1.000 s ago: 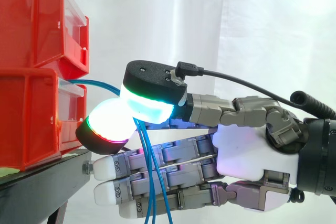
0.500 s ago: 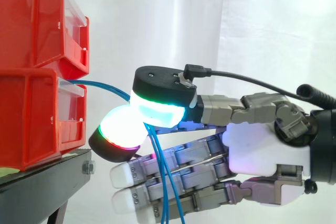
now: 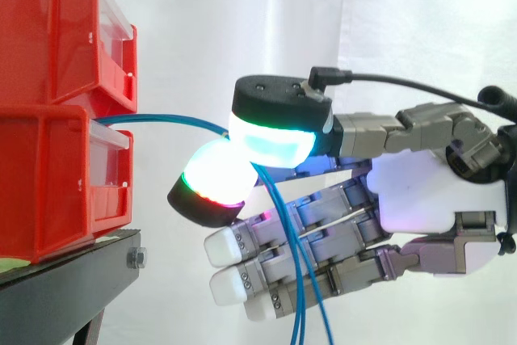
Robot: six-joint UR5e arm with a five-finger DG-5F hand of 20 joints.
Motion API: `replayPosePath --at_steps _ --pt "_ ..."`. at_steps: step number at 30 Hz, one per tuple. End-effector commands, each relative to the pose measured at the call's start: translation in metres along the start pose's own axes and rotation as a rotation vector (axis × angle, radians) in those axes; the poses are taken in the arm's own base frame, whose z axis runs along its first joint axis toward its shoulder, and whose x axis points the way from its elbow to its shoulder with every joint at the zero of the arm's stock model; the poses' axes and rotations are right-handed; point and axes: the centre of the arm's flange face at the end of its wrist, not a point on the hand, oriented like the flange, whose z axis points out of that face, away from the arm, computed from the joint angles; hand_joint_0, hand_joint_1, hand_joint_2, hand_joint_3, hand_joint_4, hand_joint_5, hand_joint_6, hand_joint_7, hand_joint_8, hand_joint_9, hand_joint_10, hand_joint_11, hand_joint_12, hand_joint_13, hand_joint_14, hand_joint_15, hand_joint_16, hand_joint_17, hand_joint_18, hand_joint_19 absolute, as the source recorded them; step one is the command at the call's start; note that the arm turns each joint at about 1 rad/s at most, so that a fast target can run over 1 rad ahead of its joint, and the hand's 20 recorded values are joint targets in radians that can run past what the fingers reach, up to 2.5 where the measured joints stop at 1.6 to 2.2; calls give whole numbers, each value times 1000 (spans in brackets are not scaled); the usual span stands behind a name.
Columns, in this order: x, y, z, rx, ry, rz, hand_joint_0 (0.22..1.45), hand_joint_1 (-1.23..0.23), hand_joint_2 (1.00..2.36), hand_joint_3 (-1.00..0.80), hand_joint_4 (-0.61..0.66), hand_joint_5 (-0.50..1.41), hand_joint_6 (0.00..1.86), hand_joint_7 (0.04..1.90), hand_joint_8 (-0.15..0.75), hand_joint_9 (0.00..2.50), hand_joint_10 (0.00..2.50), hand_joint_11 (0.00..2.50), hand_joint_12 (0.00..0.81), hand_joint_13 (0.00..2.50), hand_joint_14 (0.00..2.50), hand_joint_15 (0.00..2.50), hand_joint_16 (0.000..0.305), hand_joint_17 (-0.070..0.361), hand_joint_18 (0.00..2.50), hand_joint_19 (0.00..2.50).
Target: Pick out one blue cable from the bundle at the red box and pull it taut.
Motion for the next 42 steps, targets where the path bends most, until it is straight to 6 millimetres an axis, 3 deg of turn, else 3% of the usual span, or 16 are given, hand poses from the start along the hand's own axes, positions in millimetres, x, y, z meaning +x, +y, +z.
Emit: replayPosePath --at_steps 1,12,23,33,36,39,42 --pt "-1 8 -5 15 5 -8 644 -739 1018 -189 51 -198 936 832 286 842 11 476 259 776 7 232 23 53 504 318" --pt "-6 27 -17 57 13 -14 658 -742 1015 -265 70 -201 932 798 285 824 11 471 258 768 7 224 23 52 505 312" --pt "-7 26 -19 77 15 -1 702 -814 1001 -479 71 -197 938 797 282 851 11 481 252 793 8 221 23 51 546 296" --pt "-7 26 -20 79 12 7 679 -834 1000 -500 123 -188 939 801 285 871 11 482 251 814 7 233 23 52 575 303" --pt "-7 26 -20 80 12 8 642 -805 1000 -500 142 -187 939 791 287 877 13 486 251 815 7 237 23 52 573 308" --pt "-7 26 -20 80 12 8 591 -613 1000 -500 142 -181 929 815 295 889 11 472 248 812 7 242 23 52 556 327" --pt "-7 25 -20 81 12 7 589 -557 1000 -500 146 -178 925 834 298 894 11 475 246 805 7 241 23 51 537 338"
